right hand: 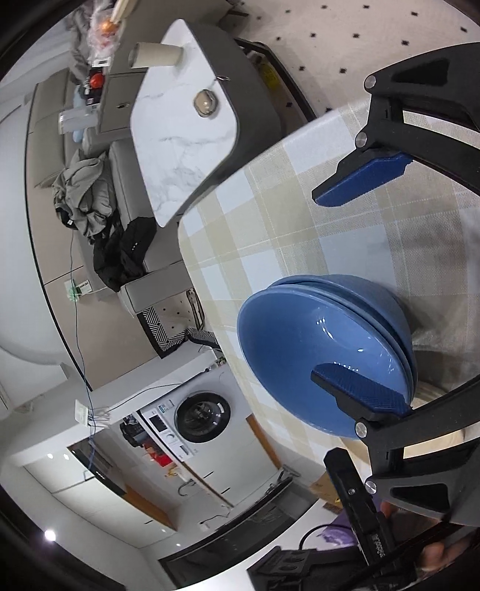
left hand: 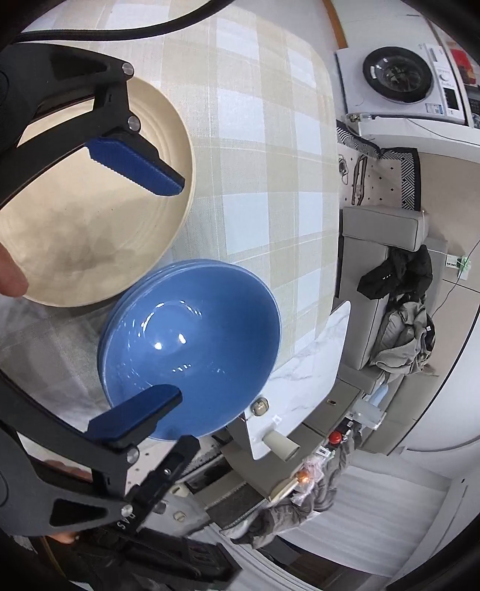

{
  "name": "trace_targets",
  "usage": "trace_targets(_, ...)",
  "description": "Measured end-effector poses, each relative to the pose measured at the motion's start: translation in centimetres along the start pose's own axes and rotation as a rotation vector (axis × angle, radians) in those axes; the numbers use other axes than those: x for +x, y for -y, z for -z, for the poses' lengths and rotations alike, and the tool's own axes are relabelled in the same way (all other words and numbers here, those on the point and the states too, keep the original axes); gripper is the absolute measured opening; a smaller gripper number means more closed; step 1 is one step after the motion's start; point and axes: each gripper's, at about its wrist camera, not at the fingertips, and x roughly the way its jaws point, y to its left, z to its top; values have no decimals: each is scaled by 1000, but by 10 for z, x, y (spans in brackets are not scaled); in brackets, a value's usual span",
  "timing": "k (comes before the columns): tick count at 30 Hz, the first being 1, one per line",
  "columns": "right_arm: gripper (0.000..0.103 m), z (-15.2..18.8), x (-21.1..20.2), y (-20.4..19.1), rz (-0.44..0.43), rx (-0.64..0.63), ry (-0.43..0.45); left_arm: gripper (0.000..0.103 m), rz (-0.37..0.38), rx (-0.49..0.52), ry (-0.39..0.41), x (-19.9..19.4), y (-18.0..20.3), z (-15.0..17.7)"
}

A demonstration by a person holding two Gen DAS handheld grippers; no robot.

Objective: Organize plates and bowls
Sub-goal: 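Open the right tool to release the stacked blue bowls, then close the right tool on the rim of the three stacked blue bowls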

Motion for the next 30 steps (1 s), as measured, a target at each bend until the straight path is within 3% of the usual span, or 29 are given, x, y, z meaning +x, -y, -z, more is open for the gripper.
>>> trace_targets(6,90,5,17,10,-55,71,-50,102,35,-62,-37,22,-14,2)
trace_targets(10,90,13,26,15,-105,135,-23,102,82,-144,-58,40,-28,4)
trace_targets(14,76,18,34,16,-135,137,-18,101,102,-205,-71,58,-39,7)
trace_targets(19,59,19,39,18,-189,158,-12,75,111,-198,-109,78,-40,11)
trace_targets(24,53,19,39,16,-199,146,-6,66,131,-190,-94,84,-39,12)
trace_targets(28,44,21,35,13,-207,133,5,44,151,-179,-98,85,-35,13)
trace_targets(30,43,20,34,9,-187,112,11,39,134,-164,-104,84,-31,12)
